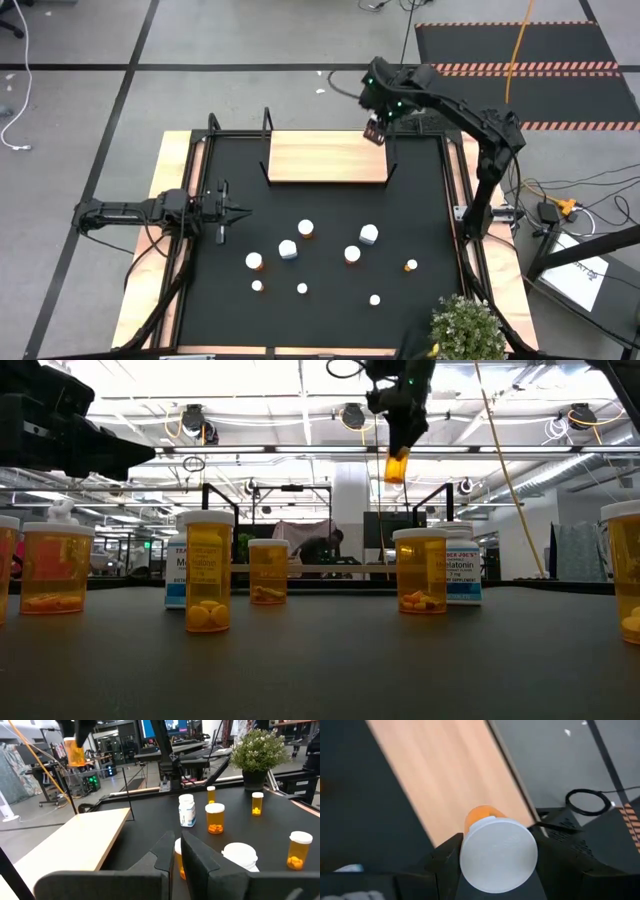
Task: Pick and place medicine bottles onto shelf by color
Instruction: Put the top right big orange pill bottle on the shelf, then put the bottom right big orange pill bottle aligned with the other big orange pill bottle on the shelf
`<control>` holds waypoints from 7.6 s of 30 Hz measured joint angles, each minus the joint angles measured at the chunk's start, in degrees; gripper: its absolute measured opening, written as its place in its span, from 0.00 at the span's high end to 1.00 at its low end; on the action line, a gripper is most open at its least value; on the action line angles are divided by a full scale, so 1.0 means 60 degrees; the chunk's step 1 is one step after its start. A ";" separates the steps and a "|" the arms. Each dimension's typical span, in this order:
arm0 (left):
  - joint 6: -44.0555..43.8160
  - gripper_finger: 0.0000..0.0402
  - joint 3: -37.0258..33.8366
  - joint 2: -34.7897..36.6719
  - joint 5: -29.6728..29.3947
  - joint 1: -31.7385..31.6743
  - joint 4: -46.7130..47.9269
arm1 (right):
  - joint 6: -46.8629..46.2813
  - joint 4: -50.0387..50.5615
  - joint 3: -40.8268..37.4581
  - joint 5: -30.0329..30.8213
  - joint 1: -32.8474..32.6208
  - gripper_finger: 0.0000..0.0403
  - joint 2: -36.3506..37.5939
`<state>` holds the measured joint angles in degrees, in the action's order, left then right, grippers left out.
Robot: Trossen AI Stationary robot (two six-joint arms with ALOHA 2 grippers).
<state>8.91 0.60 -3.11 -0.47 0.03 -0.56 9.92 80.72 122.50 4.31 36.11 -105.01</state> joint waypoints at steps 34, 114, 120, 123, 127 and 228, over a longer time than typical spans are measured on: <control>0.0568 0.91 -0.0015 0.0000 -0.0204 0.0000 -0.0574 | 0.1970 -0.1291 -0.0016 -0.0029 0.0985 0.47 -0.3116; -0.1535 0.91 0.0691 -0.0584 0.0317 0.0667 -0.1285 | -0.3149 -0.8464 -0.9408 0.3059 -0.7535 0.31 0.6032; -0.1518 0.91 0.1928 -0.2546 -0.0146 0.0972 -0.0863 | -0.3502 -0.9370 -1.0585 0.3035 -0.7673 0.31 0.6039; -0.1433 0.91 0.2628 -0.3885 -0.0263 0.1126 -0.0770 | -0.3947 -0.9486 -1.1032 0.3028 -0.7674 0.31 0.6043; -0.1429 0.91 0.3846 -0.5722 -0.0270 0.1411 -0.0158 | -0.4329 -0.9379 -1.1387 0.3014 -0.7673 0.31 0.6039; -0.0828 0.28 1.2382 -1.9179 -0.0601 0.1822 -0.0598 | -0.5323 -0.8275 -1.1431 0.3090 -0.8814 0.31 0.7113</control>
<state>3.95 74.89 -118.19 -4.08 10.96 -4.15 -22.02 31.07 53.91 22.85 -16.78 -62.33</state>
